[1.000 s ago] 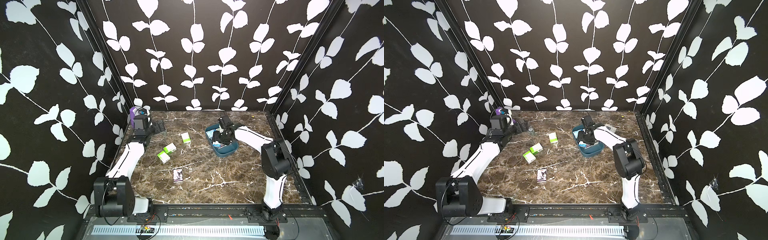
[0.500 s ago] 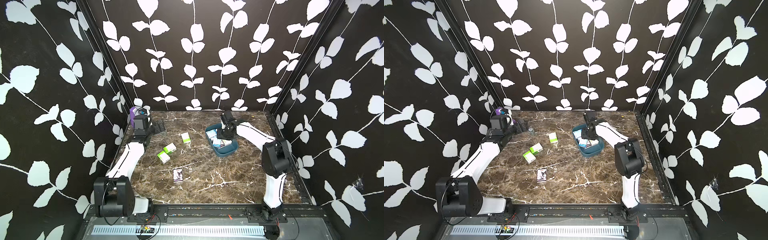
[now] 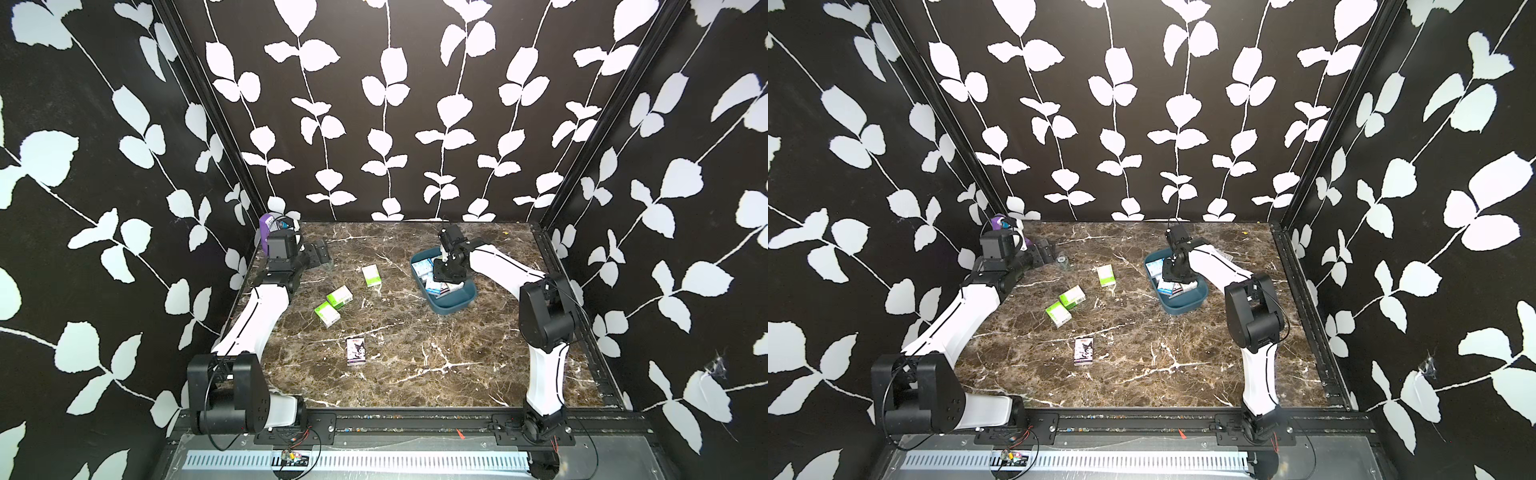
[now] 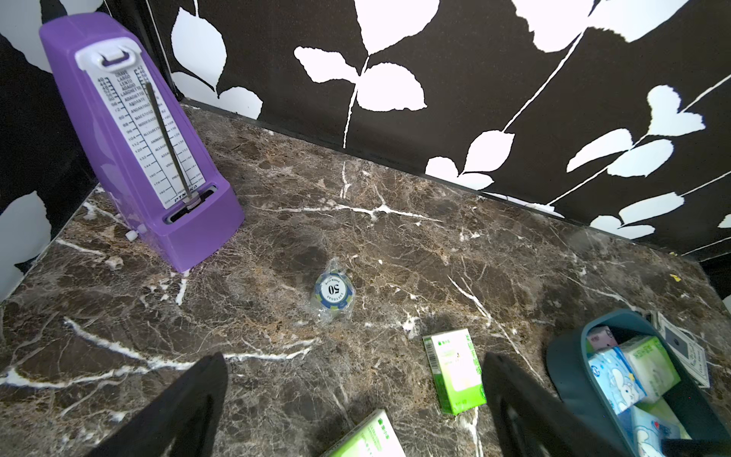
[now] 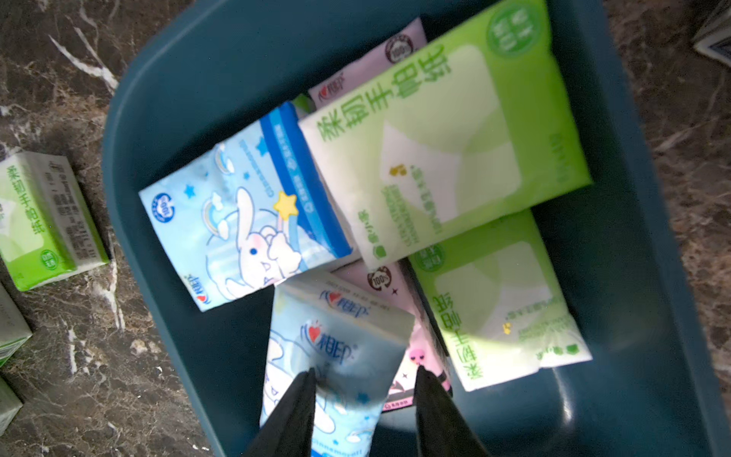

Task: Put the pocket tissues into the storage box
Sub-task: Place the pocket tissues in the storage box.

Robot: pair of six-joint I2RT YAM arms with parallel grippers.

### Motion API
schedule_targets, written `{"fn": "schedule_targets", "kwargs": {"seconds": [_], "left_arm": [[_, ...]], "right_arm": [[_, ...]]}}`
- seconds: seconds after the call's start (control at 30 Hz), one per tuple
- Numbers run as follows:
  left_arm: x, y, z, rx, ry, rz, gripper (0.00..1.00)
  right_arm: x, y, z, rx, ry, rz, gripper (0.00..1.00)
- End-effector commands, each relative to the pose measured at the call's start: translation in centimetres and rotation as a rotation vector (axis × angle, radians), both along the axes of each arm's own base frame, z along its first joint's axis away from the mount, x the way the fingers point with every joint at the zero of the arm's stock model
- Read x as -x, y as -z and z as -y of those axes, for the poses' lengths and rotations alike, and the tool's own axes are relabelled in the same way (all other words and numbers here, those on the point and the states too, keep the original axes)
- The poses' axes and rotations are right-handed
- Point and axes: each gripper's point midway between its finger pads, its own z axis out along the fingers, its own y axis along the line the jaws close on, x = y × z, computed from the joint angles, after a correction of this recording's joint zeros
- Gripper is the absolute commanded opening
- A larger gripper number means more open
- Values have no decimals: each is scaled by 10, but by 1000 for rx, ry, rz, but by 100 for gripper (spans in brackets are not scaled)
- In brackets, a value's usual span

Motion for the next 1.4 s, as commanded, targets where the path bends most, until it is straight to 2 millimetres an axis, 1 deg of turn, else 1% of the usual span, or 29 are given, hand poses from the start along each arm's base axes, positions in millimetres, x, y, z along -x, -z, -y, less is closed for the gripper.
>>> {"fn": "schedule_targets", "kwargs": {"seconds": [0.0, 0.17, 0.23, 0.37, 0.4, 0.43, 0.63, 0.77, 0.87, 0.97, 1.03, 1.17, 1.23, 1.37], "left_arm": [[2, -17, -3, -16, -4, 48, 99], [3, -17, -5, -30, -7, 43, 99], [3, -17, -5, -32, -6, 44, 99], [3, -15, -5, -33, -8, 40, 99], [4, -15, -6, -34, -9, 39, 99], [4, -14, -6, -34, -8, 38, 99], [4, -13, -5, -32, -8, 37, 99], [4, -13, -5, -30, -5, 37, 99], [3, -13, -4, -29, -2, 37, 99], [3, -13, -4, -26, 0, 39, 99], [3, -13, -4, -25, 0, 40, 99], [4, -12, -4, -28, -3, 39, 99], [4, -11, -5, -31, -4, 37, 99], [5, -11, -5, -39, -5, 36, 99]], "right_arm": [[-4, 8, -3, -8, -2, -16, 42], [-2, 18, -10, -42, 7, -43, 35], [-1, 22, -10, -46, 11, -47, 30], [1, 25, -10, -51, 13, -57, 6], [2, 25, -10, -50, 13, -59, 2], [3, 25, -9, -50, 15, -58, 0], [7, 10, -6, -100, 61, -24, 0], [11, 0, 0, -195, 159, 18, 0], [13, -8, 8, -234, 233, 59, 0], [18, -4, 17, -281, 328, 71, 0], [16, 0, 21, -338, 398, 89, 0], [11, 6, 26, -395, 503, 124, 0], [6, 4, 27, -425, 546, 153, 0], [-2, -3, 38, -437, 627, 218, 0]]}}
